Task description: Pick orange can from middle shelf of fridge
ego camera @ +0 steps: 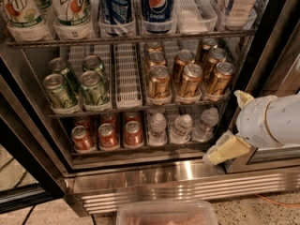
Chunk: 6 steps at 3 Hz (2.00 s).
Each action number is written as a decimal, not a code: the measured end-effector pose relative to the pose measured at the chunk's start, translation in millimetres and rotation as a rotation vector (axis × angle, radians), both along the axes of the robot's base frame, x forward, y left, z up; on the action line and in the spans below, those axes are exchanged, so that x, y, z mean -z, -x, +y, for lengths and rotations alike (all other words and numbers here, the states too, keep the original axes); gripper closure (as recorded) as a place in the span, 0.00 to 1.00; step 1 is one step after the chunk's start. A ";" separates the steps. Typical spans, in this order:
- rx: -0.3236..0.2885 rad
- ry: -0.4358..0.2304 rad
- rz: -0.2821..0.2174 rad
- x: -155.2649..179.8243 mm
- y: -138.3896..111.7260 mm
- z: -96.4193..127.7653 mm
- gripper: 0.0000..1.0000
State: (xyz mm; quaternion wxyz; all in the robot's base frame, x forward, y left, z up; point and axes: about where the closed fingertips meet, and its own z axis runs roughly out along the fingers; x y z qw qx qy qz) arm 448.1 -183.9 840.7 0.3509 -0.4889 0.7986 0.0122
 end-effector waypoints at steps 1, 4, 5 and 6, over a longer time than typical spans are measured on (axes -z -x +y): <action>0.016 -0.083 -0.076 -1.1 -18.3 8.0 0.00; 0.026 -0.212 -0.162 -4.9 -29.1 31.0 0.00; 0.083 -0.308 -0.230 4.3 -40.5 56.2 0.00; 0.100 -0.406 -0.275 4.6 -53.3 90.9 0.00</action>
Offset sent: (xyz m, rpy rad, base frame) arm 0.0381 0.0322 0.0135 0.2426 -0.1671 0.0537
